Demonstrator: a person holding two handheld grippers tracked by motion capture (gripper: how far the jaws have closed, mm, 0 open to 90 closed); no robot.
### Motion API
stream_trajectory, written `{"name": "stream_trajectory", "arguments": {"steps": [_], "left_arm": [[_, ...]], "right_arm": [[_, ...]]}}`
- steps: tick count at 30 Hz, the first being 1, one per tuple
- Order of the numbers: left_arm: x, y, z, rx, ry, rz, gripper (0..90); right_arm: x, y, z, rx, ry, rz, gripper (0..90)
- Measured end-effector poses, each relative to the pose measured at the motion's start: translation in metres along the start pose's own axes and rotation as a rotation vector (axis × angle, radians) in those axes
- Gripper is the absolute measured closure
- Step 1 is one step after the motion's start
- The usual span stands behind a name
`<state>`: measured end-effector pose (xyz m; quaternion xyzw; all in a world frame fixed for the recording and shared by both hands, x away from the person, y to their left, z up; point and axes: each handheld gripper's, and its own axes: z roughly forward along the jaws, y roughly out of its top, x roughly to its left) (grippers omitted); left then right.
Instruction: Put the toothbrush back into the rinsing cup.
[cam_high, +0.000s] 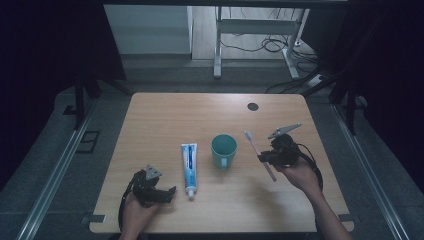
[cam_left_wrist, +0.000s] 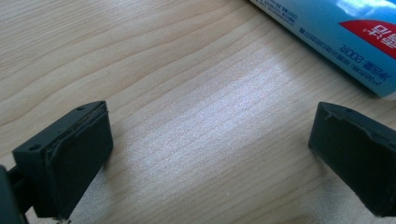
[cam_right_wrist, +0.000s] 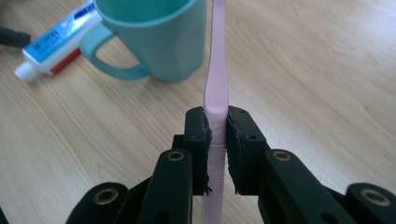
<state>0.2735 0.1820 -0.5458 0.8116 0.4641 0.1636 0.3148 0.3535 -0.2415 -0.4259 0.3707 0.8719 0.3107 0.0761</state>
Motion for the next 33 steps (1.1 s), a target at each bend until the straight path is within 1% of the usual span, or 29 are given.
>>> {"name": "stream_trajectory", "arguments": {"steps": [1, 2, 5, 11, 12, 13, 14, 15, 19, 20, 21, 26, 27, 28, 29, 33], "left_arm": [[0.0, 0.0, 0.0, 0.0, 0.0, 0.002, 0.0], [0.0, 0.0, 0.0, 0.0, -0.001, 0.002, 0.0], [0.0, 0.0, 0.0, 0.0, -0.001, 0.002, 0.0], [0.0, 0.0, 0.0, -0.004, 0.0, -0.002, 0.0], [0.0, 0.0, 0.0, -0.004, 0.0, -0.002, 0.0], [0.0, 0.0, 0.0, -0.003, 0.0, -0.002, 0.0], [0.0, 0.0, 0.0, -0.004, 0.0, -0.002, 0.0], [0.0, 0.0, 0.0, -0.004, 0.0, -0.002, 0.0], [0.0, 0.0, 0.0, -0.004, 0.0, -0.002, 0.0], [0.0, 0.0, 0.0, -0.004, 0.0, -0.002, 0.0], [0.0, 0.0, 0.0, -0.004, 0.0, -0.002, 0.0], [0.0, 0.0, 0.0, -0.004, 0.0, -0.002, 0.0], [0.0, 0.0, 0.0, -0.003, 0.0, -0.002, 0.0], [0.0, 0.0, 0.0, -0.003, 0.0, -0.002, 0.0], [0.0, 0.0, 0.0, -0.001, -0.001, -0.002, 0.0], [0.0, 0.0, 0.0, -0.001, -0.001, -0.002, 0.0]], "right_arm": [[0.0, 0.0, 0.0, 0.0, 0.0, 0.0, 78.8], [0.0, 0.001, -0.001, -0.019, 0.002, 0.001, 78.8], [0.001, 0.004, -0.002, -0.045, 0.002, -0.008, 78.8], [0.004, 0.01, -0.006, -0.095, 0.0, -0.013, 78.8], [0.004, 0.01, -0.006, -0.095, 0.0, -0.013, 78.8], [0.006, 0.012, -0.006, -0.11, 0.004, -0.017, 78.8], [0.006, 0.012, -0.006, -0.11, 0.004, -0.017, 78.8], [0.007, 0.014, -0.006, -0.124, 0.003, -0.022, 78.8], [0.008, 0.016, -0.005, -0.154, 0.001, -0.025, 78.8], [0.008, 0.016, -0.005, -0.154, 0.001, -0.025, 78.8], [0.008, 0.018, -0.005, -0.169, 0.006, -0.024, 78.8], [0.008, 0.021, -0.004, -0.192, 0.014, -0.019, 78.8], [0.008, 0.023, -0.004, -0.204, 0.019, -0.015, 78.8], [0.008, 0.023, -0.004, -0.204, 0.019, -0.015, 78.8], [0.008, 0.025, -0.003, -0.22, 0.02, -0.01, 78.8], [0.009, 0.028, -0.002, -0.237, 0.022, -0.01, 78.8]]}}
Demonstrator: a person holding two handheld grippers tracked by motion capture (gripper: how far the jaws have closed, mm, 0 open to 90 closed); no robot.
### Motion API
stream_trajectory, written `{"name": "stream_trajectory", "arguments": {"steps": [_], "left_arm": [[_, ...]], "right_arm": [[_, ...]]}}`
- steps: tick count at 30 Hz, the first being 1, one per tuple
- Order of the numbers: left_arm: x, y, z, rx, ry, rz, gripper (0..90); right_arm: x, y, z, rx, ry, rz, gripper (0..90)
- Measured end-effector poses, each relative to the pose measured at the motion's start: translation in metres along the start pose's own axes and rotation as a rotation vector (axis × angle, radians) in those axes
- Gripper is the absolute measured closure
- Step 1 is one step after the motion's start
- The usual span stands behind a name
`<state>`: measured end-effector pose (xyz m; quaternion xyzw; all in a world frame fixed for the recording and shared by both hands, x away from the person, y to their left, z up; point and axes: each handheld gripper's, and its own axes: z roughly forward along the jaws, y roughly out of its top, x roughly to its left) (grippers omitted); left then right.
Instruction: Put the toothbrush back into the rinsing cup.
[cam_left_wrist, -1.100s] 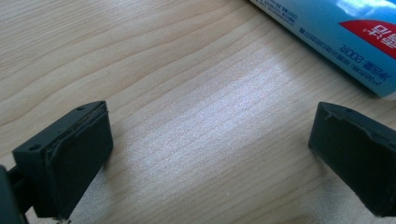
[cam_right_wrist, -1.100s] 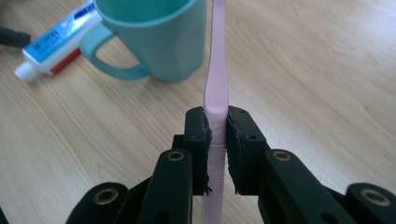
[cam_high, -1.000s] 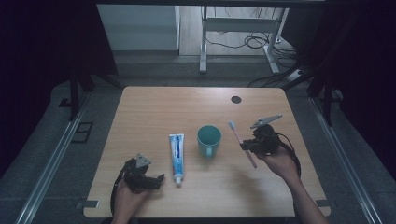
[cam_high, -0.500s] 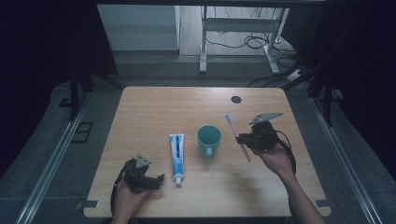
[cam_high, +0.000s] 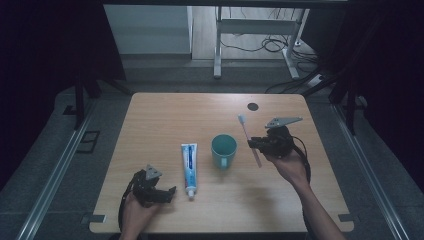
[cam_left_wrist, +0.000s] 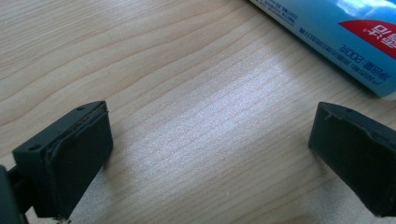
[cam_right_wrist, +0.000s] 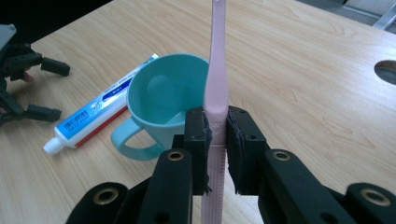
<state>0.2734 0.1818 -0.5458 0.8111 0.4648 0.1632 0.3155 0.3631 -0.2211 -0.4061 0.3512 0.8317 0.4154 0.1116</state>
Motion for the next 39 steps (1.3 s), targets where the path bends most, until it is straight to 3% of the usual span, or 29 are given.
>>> {"name": "stream_trajectory", "arguments": {"steps": [15, 30, 39], "left_arm": [[0.0, 0.0, 0.0, 0.0, 0.0, 0.004, 0.0], [0.0, 0.0, 0.0, 0.0, 0.0, 0.004, 0.0], [0.0, 0.0, 0.0, 0.001, 0.0, 0.004, 0.0]], "right_arm": [[0.007, 0.014, 0.009, -0.059, 0.006, -0.015, 78.8], [0.007, 0.025, 0.017, -0.127, 0.024, 0.008, 78.9], [0.012, 0.036, 0.022, -0.139, 0.023, -0.006, 78.9]]}}
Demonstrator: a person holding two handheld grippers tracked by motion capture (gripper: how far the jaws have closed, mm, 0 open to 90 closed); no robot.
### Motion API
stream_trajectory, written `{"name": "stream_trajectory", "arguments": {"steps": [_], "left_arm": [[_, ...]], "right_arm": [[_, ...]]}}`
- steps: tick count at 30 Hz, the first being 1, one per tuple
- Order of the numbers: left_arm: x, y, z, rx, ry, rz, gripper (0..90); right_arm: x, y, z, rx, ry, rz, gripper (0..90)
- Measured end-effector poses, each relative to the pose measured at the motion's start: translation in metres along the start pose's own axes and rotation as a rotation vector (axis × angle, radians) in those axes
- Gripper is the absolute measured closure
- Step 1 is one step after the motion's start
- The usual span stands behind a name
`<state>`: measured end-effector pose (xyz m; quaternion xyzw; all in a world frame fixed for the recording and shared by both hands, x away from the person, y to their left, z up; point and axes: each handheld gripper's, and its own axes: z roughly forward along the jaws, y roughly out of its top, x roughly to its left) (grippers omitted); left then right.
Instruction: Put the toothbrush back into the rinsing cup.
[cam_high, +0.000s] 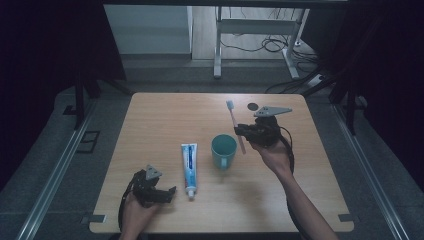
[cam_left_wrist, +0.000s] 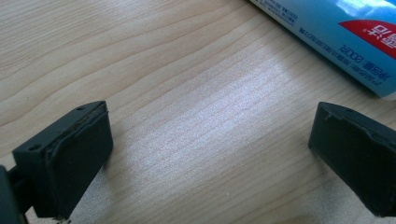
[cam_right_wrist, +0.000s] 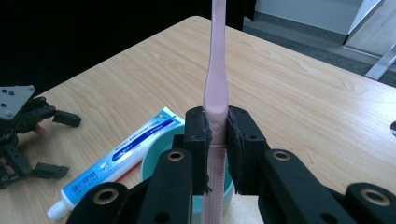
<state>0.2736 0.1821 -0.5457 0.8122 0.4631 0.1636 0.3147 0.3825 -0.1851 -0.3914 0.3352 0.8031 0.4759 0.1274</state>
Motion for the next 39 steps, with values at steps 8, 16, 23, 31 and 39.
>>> {"name": "stream_trajectory", "arguments": {"steps": [8, 16, 23, 31, 39], "left_arm": [[0.0, 0.0, 0.0, -0.002, 0.0, -0.002, 0.0], [0.0, 0.0, 0.0, -0.004, 0.0, -0.004, 0.0], [0.0, 0.0, 0.0, -0.001, 0.0, -0.001, 0.0], [0.0, 0.0, 0.0, 0.001, 0.001, -0.002, 0.0], [0.0, 0.0, 0.0, 0.0, 0.0, -0.003, 0.0]], "right_arm": [[0.006, 0.01, 0.009, -0.018, 0.01, -0.004, 78.9], [0.015, 0.018, 0.019, -0.021, 0.016, -0.018, 78.8], [0.016, 0.016, 0.027, -0.019, 0.014, -0.023, 78.9], [0.016, 0.01, 0.035, -0.012, 0.014, -0.028, 78.8], [0.014, -0.001, 0.044, 0.006, 0.011, -0.023, 78.8]]}}
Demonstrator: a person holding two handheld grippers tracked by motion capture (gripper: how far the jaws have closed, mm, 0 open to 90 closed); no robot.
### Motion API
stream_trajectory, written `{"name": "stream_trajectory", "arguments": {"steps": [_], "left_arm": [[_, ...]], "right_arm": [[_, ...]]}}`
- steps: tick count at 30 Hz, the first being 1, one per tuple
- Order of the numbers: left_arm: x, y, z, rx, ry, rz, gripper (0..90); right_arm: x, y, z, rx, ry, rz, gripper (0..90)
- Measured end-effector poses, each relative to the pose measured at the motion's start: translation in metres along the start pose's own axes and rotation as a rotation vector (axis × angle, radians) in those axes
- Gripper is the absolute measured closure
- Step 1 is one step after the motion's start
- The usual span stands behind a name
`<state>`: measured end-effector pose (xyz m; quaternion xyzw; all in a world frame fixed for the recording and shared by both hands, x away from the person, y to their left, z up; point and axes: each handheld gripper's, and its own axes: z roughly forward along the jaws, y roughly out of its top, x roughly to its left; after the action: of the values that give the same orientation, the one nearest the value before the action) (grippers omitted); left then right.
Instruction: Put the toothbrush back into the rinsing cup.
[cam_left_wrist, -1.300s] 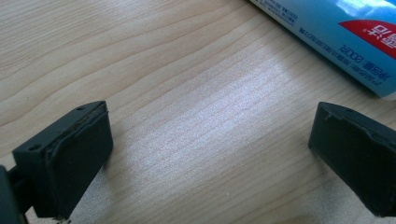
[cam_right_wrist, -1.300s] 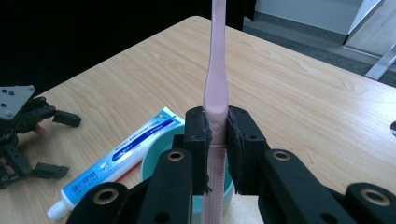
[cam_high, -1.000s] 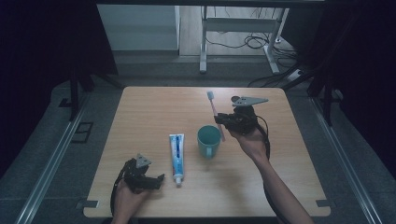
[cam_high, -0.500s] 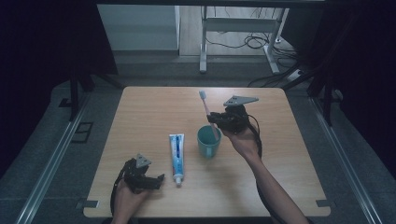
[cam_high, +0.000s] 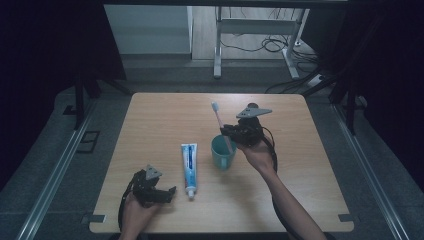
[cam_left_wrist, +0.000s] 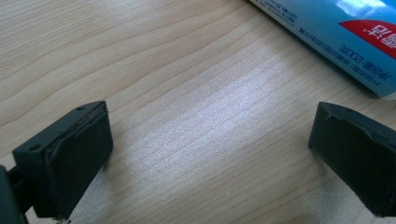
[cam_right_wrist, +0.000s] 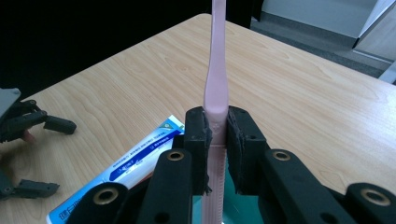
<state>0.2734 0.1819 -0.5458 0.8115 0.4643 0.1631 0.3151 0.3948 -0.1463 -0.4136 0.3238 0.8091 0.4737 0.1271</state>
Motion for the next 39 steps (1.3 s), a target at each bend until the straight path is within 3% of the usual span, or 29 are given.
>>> {"name": "stream_trajectory", "arguments": {"steps": [17, 39], "left_arm": [[0.0, 0.0, 0.0, 0.0, 0.0, 0.0, 0.0], [0.0, 0.0, 0.0, 0.0, 0.0, -0.002, 0.0]], "right_arm": [[-0.003, -0.025, 0.015, 0.038, 0.01, 0.028, 78.8], [-0.003, -0.043, 0.032, 0.087, 0.019, 0.051, 78.4]]}}
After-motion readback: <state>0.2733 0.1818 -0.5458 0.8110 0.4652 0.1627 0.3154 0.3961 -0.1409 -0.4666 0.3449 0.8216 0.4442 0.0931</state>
